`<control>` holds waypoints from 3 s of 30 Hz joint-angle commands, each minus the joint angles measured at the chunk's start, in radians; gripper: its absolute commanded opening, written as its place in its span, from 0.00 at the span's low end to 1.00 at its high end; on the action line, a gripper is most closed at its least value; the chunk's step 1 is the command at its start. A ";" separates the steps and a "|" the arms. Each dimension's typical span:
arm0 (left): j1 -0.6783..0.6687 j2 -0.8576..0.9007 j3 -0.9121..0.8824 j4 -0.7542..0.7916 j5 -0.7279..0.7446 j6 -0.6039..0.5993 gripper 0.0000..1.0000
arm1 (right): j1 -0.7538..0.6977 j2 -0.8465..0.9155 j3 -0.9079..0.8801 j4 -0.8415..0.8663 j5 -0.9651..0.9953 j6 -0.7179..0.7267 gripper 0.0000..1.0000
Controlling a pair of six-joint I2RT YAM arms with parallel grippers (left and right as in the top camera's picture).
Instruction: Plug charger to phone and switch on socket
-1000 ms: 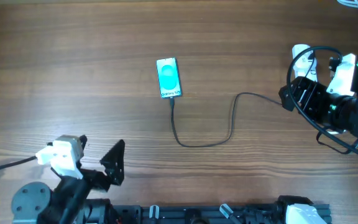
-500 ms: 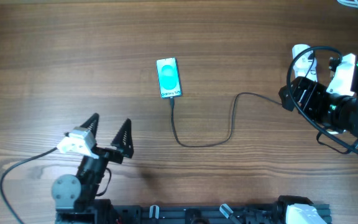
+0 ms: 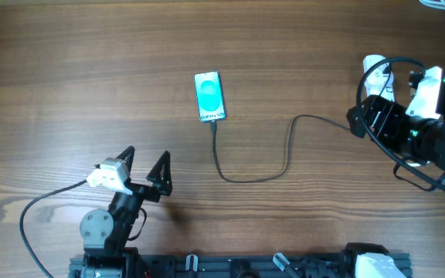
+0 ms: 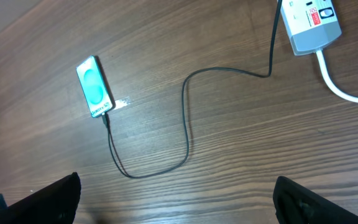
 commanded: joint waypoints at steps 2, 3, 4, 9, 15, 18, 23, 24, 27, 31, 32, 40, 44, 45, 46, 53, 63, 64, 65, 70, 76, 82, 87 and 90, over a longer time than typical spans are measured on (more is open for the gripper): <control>-0.007 -0.011 -0.009 -0.001 -0.016 0.002 1.00 | 0.005 0.000 -0.004 0.003 -0.008 0.008 1.00; -0.007 -0.011 -0.009 0.000 -0.017 0.002 1.00 | 0.005 0.000 -0.004 0.003 -0.008 0.008 1.00; -0.007 -0.011 -0.009 0.000 -0.016 0.002 1.00 | 0.005 0.000 -0.004 0.003 -0.008 0.008 1.00; -0.007 -0.011 -0.009 0.002 -0.016 0.002 1.00 | 0.005 0.000 -0.004 0.003 -0.008 0.008 1.00; -0.007 -0.011 -0.009 0.002 -0.016 0.002 1.00 | 0.005 0.000 -0.004 0.003 -0.008 0.008 1.00; -0.007 -0.011 -0.009 0.002 -0.016 0.002 1.00 | 0.005 0.000 -0.004 0.003 -0.008 0.008 1.00; -0.007 -0.011 -0.009 0.002 -0.016 0.002 1.00 | 0.005 0.000 -0.004 0.003 -0.008 0.008 1.00; -0.007 -0.011 -0.009 0.002 -0.016 0.002 1.00 | 0.005 0.000 -0.004 0.003 -0.008 0.009 1.00; -0.007 -0.011 -0.009 0.002 -0.016 0.002 1.00 | 0.005 0.000 -0.004 0.003 -0.008 0.008 1.00; -0.007 -0.011 -0.009 0.002 -0.016 0.002 1.00 | 0.005 0.000 -0.004 0.003 -0.008 0.008 1.00; -0.007 -0.011 -0.009 0.002 -0.016 0.002 1.00 | 0.005 0.000 -0.004 0.003 -0.008 0.008 0.99; -0.007 -0.011 -0.009 0.002 -0.016 0.002 1.00 | 0.005 0.020 -0.017 0.100 0.105 -0.005 1.00; -0.007 -0.011 -0.009 0.002 -0.016 0.002 1.00 | 0.005 -0.068 -0.159 0.327 0.025 -0.137 1.00; -0.007 -0.011 -0.009 0.002 -0.016 0.002 1.00 | 0.005 -0.099 -0.211 0.387 -0.004 -0.169 1.00; -0.007 -0.011 -0.009 0.002 -0.016 0.002 1.00 | 0.005 -0.132 -0.267 0.447 -0.027 -0.194 1.00; -0.007 -0.011 -0.009 0.002 -0.016 0.002 1.00 | 0.005 -0.428 -0.742 0.837 -0.042 -0.209 1.00; -0.007 -0.011 -0.009 0.002 -0.016 0.002 1.00 | 0.005 -0.824 -1.308 1.347 -0.111 -0.205 1.00; -0.007 -0.011 -0.009 0.002 -0.016 0.002 1.00 | 0.005 -0.860 -1.349 1.388 -0.119 -0.205 1.00; -0.007 -0.011 -0.009 0.002 -0.016 0.002 1.00 | 0.005 -0.885 -1.376 1.416 -0.122 -0.204 1.00; -0.007 -0.011 -0.009 0.002 -0.016 0.002 1.00 | 0.005 -1.015 -1.491 1.526 -0.124 -0.179 1.00; -0.007 -0.011 -0.009 0.002 -0.016 0.002 1.00 | 0.005 -1.113 -1.538 1.502 -0.098 -0.180 1.00; -0.007 -0.011 -0.009 0.002 -0.016 0.002 1.00 | 0.005 -1.160 -1.537 1.431 -0.075 -0.183 1.00; -0.007 -0.011 -0.009 0.002 -0.016 0.002 1.00 | 0.005 -1.160 -1.537 1.429 -0.076 -0.182 1.00; -0.007 -0.011 -0.009 0.002 -0.016 0.002 1.00 | 0.005 -1.161 -1.537 1.431 -0.076 -0.182 1.00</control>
